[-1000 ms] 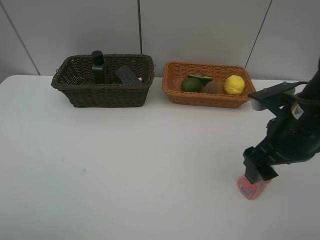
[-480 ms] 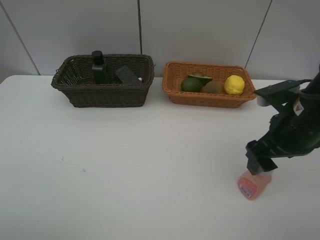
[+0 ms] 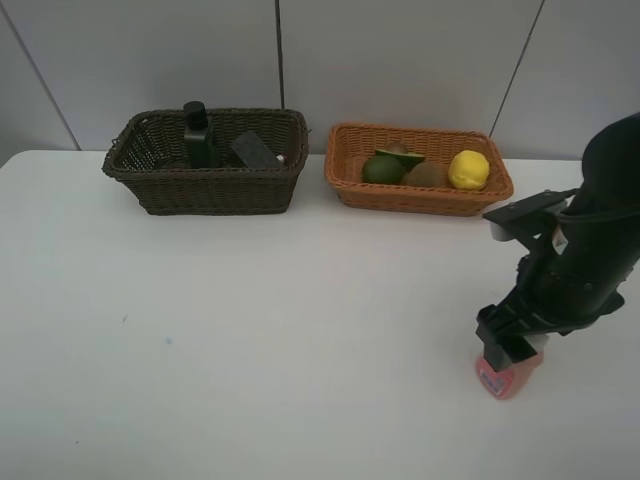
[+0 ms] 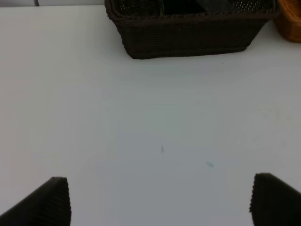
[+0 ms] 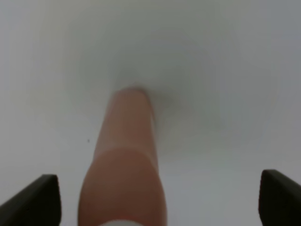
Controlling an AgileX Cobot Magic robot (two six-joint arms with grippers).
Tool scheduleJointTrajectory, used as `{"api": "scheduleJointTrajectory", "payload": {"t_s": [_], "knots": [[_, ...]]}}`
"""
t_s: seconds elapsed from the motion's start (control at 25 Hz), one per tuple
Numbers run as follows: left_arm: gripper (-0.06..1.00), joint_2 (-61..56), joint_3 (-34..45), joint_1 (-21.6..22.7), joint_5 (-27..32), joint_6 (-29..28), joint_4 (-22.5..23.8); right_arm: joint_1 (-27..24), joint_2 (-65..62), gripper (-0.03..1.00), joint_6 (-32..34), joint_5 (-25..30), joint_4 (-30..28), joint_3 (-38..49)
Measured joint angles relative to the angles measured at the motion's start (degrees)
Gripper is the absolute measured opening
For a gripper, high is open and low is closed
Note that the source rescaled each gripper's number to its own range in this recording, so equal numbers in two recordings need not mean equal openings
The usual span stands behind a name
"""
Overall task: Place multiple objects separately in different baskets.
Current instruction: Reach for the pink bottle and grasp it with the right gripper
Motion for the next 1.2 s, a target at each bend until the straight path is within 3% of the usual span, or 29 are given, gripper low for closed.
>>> {"api": "scheduleJointTrajectory", "payload": {"t_s": [0.32,0.44,0.52,0.68,0.72,1.0,1.2], "knots": [[1.00,0.0,0.0,0.0,0.0,0.0,0.0,0.0,6.2,0.99,-0.1,-0.7,0.3,0.1],[1.00,0.0,0.0,0.0,0.0,0.0,0.0,0.0,6.9,0.88,-0.1,-0.6,0.5,0.1],[1.00,0.0,0.0,0.0,0.0,0.0,0.0,0.0,7.0,0.67,-0.1,-0.5,0.5,-0.1],[1.00,0.0,0.0,0.0,0.0,0.0,0.0,0.0,7.1,0.07,-0.1,-0.6,0.6,-0.1],[1.00,0.0,0.0,0.0,0.0,0.0,0.0,0.0,7.4,0.00,-0.1,-0.5,0.6,-0.1],[1.00,0.0,0.0,0.0,0.0,0.0,0.0,0.0,7.4,0.00,-0.1,0.0,1.0,-0.3],[1.00,0.0,0.0,0.0,0.0,0.0,0.0,0.0,3.7,0.00,-0.2,3.7,1.9,-4.5]]}}
